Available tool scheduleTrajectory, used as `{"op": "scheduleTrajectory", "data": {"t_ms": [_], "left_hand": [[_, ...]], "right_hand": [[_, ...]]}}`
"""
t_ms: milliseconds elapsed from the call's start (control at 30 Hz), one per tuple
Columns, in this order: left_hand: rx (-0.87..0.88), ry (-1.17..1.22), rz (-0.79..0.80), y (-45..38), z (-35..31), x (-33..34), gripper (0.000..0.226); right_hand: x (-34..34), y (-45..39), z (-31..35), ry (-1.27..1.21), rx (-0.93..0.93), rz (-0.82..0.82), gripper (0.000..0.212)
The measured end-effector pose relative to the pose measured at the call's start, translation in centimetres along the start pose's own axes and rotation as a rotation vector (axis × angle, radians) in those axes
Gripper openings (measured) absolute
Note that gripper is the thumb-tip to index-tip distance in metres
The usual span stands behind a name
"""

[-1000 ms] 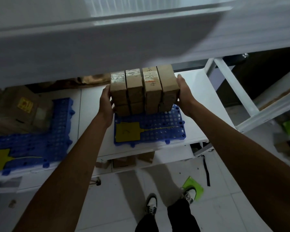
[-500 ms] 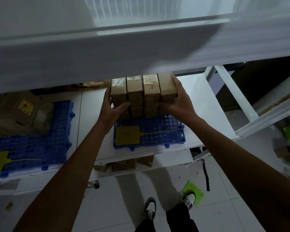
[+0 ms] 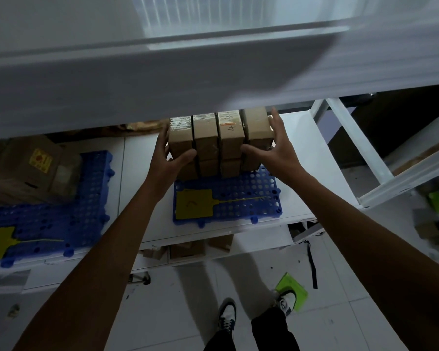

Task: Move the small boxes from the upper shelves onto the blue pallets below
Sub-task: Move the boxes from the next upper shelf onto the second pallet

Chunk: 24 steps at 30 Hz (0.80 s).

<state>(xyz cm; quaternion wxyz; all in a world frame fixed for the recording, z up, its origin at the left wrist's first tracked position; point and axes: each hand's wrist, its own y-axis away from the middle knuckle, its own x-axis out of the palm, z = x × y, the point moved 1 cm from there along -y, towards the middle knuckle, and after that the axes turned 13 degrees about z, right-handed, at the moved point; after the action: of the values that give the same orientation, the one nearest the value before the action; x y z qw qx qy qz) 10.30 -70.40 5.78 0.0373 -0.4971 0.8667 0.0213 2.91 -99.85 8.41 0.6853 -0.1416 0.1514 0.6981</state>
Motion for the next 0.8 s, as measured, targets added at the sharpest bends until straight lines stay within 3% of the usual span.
{"op": "scheduleTrajectory", "data": {"t_ms": [167, 233, 367, 533, 600, 800], "left_hand": [[-0.096, 0.199, -0.126, -0.1, 0.3, -0.3, 0.057], [-0.175, 0.292, -0.192, -0.4, 0.5, -0.3, 0.052], [-0.262, 0.365, -0.172, -0.9, 1.6, 0.1, 0.056], [-0.300, 0.337, -0.191, -1.2, 2.0, 0.1, 0.031], [-0.304, 0.319, -0.200, -1.2, 2.0, 0.1, 0.028], [-0.294, 0.318, -0.220, -0.7, 2.6, -0.3, 0.045]], "right_hand": [[-0.3, -0.6, -0.2, -0.450, 0.161, -0.134, 0.075], [-0.1, -0.9, -0.9, -0.623, 0.287, -0.139, 0.067], [0.9, -1.4, -1.9, -0.588, 0.390, 0.002, 0.071], [1.4, -0.9, -1.8, -0.541, 0.425, -0.031, 0.037], [1.4, -0.6, -1.8, -0.540, 0.431, -0.036, 0.034], [1.0, -0.4, -2.4, -0.584, 0.432, -0.076, 0.036]]}}
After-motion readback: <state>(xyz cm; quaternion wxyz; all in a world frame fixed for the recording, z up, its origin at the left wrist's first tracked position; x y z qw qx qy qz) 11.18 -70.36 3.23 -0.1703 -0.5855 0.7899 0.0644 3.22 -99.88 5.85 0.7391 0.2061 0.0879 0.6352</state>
